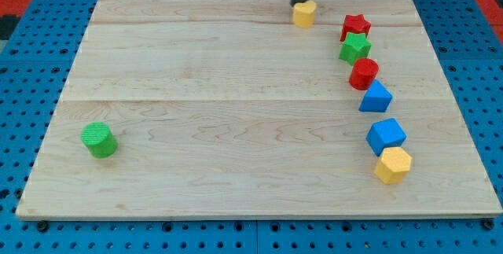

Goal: Slide yellow heart to red star

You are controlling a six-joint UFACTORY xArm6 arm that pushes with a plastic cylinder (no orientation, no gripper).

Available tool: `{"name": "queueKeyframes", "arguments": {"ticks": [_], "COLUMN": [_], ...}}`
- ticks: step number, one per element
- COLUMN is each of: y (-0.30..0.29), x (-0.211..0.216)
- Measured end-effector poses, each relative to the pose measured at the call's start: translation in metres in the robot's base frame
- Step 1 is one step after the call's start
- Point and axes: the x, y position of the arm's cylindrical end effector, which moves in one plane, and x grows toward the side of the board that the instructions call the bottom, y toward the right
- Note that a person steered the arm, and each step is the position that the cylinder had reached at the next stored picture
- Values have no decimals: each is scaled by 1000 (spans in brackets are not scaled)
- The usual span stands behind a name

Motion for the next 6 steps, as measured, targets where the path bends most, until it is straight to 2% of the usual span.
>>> {"name": "queueKeyframes", "arguments": {"ticks": [1, 2, 3, 4, 5, 6], "y": [-34, -40, -47, -24, 31, 31], "x": [9, 36, 40, 38, 33, 20]}}
